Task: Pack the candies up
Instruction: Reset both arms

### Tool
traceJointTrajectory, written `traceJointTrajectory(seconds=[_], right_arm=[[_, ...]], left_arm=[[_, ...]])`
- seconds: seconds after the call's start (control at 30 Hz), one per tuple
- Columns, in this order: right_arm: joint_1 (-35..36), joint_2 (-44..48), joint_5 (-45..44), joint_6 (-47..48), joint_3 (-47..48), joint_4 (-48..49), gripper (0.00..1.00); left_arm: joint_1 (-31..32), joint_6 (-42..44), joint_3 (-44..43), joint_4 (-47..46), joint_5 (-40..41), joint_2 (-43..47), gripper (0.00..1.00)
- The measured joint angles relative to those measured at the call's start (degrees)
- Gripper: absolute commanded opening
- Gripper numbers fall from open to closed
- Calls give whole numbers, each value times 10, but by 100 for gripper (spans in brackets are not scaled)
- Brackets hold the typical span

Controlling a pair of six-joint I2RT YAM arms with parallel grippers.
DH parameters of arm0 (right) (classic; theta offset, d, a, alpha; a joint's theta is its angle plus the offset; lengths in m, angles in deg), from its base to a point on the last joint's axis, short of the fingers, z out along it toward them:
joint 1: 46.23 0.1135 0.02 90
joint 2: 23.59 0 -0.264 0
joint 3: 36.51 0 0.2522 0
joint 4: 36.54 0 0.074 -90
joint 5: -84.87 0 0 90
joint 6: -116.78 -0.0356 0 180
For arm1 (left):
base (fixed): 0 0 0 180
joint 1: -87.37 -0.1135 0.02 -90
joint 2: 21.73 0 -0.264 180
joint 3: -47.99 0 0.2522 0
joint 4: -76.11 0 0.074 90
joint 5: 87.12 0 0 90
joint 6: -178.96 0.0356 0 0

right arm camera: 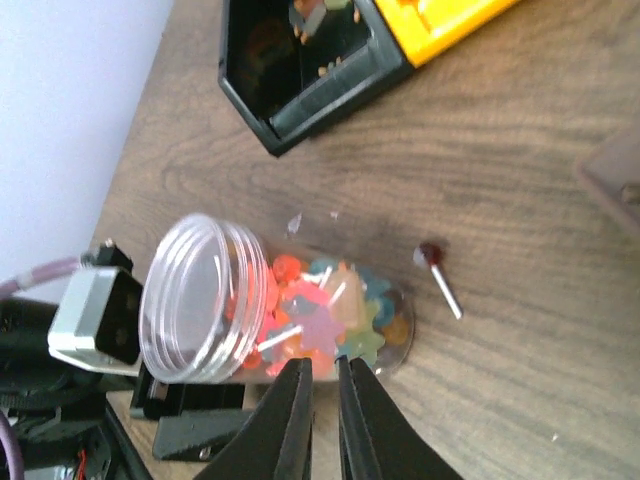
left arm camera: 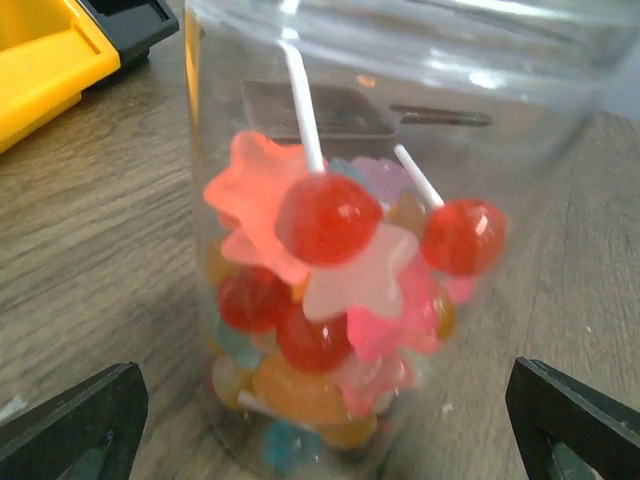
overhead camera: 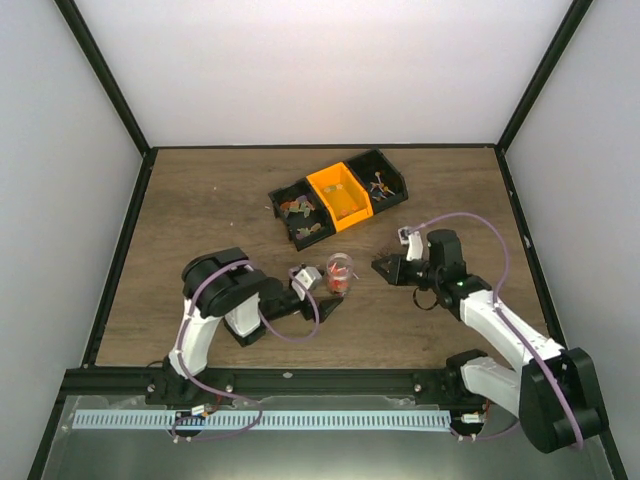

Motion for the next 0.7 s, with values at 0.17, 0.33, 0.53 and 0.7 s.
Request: traceJointTrajectory(seconds=[0.17, 0.33, 0.53, 0.7], right_arm=[[-26, 1, -13, -4, 10, 19, 9], [-30, 32, -181, -5, 18, 42, 39], [-33, 45, -408, 90, -47, 224, 60], [-69, -29, -454, 163, -146, 385, 63]], left_arm=[[3, -3, 32, 7, 3, 40, 100], [7, -3, 59, 26, 19, 138, 100], [7, -12, 74, 112, 35, 281, 100], [6, -6, 30, 279, 85, 415, 100]])
